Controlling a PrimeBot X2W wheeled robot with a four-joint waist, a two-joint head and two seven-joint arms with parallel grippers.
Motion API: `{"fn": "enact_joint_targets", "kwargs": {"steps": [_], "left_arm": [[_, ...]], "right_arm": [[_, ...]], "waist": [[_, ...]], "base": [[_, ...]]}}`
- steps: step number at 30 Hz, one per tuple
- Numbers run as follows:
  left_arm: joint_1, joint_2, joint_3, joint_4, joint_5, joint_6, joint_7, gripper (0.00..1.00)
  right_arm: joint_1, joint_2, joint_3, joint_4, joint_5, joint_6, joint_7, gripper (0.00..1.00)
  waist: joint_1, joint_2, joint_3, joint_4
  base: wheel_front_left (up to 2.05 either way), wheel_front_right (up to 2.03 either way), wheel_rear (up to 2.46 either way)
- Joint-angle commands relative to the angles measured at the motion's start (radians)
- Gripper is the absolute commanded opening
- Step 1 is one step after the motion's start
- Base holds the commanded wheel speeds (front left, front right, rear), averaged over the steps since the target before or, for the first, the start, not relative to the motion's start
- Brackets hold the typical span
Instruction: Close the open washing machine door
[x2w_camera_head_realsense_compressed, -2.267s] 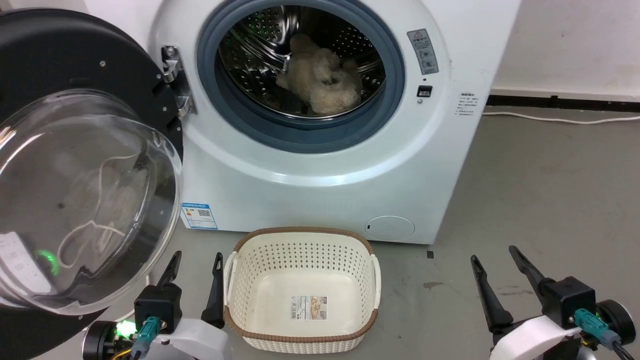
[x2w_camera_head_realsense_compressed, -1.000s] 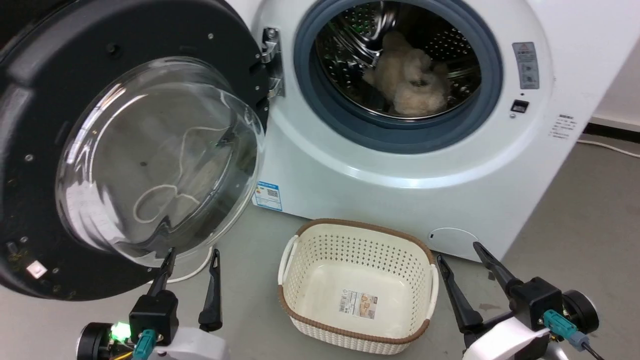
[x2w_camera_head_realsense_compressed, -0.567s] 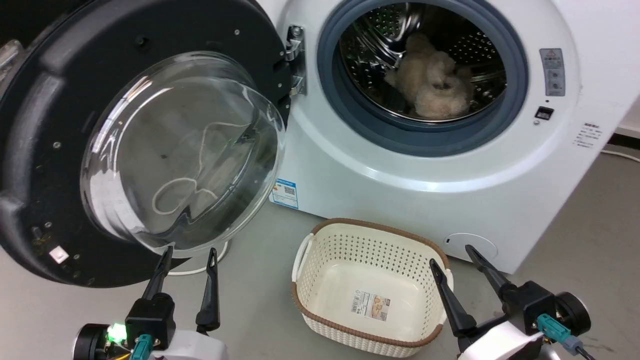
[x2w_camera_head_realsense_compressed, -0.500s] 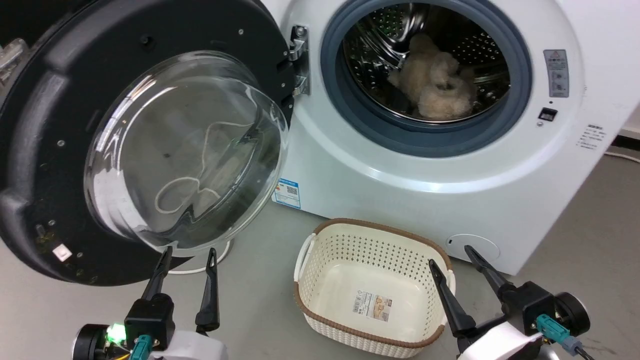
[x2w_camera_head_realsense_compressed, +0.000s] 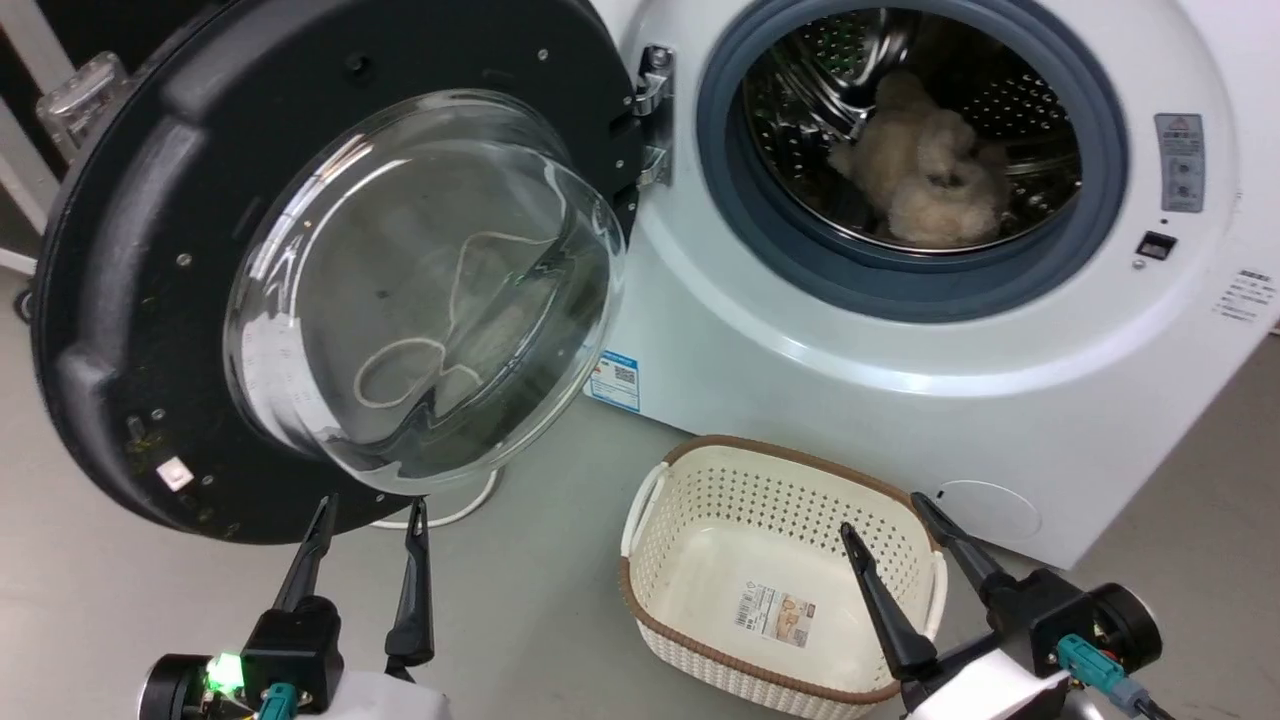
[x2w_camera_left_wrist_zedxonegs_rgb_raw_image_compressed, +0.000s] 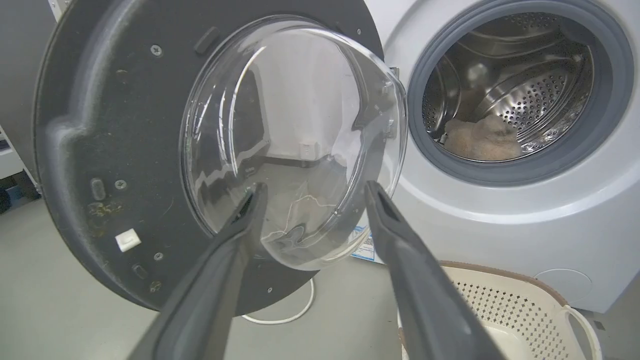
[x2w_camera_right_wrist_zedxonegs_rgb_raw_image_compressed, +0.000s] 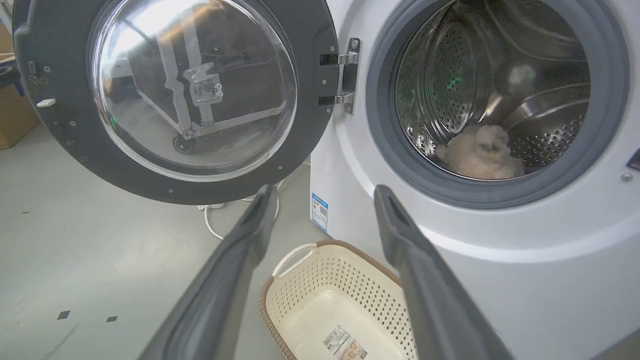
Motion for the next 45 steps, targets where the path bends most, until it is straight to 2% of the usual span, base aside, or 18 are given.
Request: {"fn": "enact_joint_targets", "kwargs": {"steps": [1, 15, 17, 18, 25, 30, 33, 36, 38, 42, 45], "left_arm": [[0.012, 0.004, 0.000, -0.006, -0.007, 0.006, -0.011, 1.00], [0.021, 0.003, 0.006, -0.013, -0.020, 0.004, -0.040, 1.00], [0.015, 0.005, 0.009, -0.021, -0.017, 0.005, -0.044, 0.10], [0.010, 0.006, 0.013, -0.031, -0.016, 0.007, -0.046, 0.00], [-0.008, 0.001, 0.044, -0.109, -0.051, -0.002, -0.061, 0.00], [-0.079, 0.022, 0.123, -0.153, -0.119, -0.050, -0.071, 0.00], [-0.144, 0.059, 0.181, -0.140, -0.169, -0.091, -0.077, 0.00], [-0.230, 0.104, 0.278, -0.091, -0.282, -0.116, -0.077, 0.00], [-0.301, 0.138, 0.343, -0.045, -0.384, -0.127, -0.041, 0.00], [-0.455, 0.210, 0.465, 0.092, -0.604, -0.133, 0.094, 0.00], [-0.540, 0.263, 0.510, 0.217, -0.719, -0.129, 0.220, 0.00]], "right_arm": [[-0.015, -0.007, 0.007, 0.005, 0.010, 0.001, -0.010, 1.00], [-0.019, -0.013, 0.038, 0.020, 0.016, 0.001, -0.040, 1.00], [-0.017, -0.013, 0.039, 0.021, 0.016, 0.001, -0.044, 1.00], [-0.016, -0.013, 0.039, 0.022, 0.016, 0.001, -0.046, 1.00], [-0.002, -0.007, 0.028, 0.018, 0.015, 0.001, -0.060, 1.00], [0.018, -0.004, 0.011, 0.008, 0.005, 0.001, -0.071, 1.00], [0.032, -0.002, -0.008, -0.001, 0.012, 0.001, -0.077, 1.00], [0.023, -0.007, 0.011, -0.004, 0.002, 0.001, -0.083, 1.00], [0.009, -0.011, 0.020, -0.005, 0.001, 0.001, -0.088, 1.00], [-0.018, -0.023, 0.027, -0.005, 0.005, 0.001, -0.096, 1.00], [-0.030, -0.034, 0.035, -0.004, 0.008, 0.001, -0.096, 1.00]], "waist": [[-0.0001, 0.0000, 0.001, 0.007], [-0.0001, 0.0000, 0.005, 0.068], [-0.0001, 0.0000, 0.006, 0.076], [-0.0001, 0.0000, 0.006, 0.081], [-0.0001, 0.0000, 0.008, 0.111], [-0.0001, 0.0000, 0.018, 0.128], [-0.0001, 0.0000, 0.032, 0.137], [-0.0001, 0.0000, 0.067, 0.117], [-0.0001, 0.0000, 0.092, 0.104], [-0.0001, 0.0000, 0.136, 0.080], [-0.0001, 0.0000, 0.157, 0.053]], "base": [[0.00, 0.00, 0.00], [0.00, 0.00, 0.00], [0.00, 0.00, 0.00], [0.00, 0.00, 0.00], [0.00, 0.00, 0.00], [0.00, 0.00, 0.00], [0.00, 0.00, 0.00], [0.00, 0.00, 0.00], [0.00, 0.00, 0.00], [0.00, 0.00, 0.00], [0.00, 0.00, 0.00]]}}
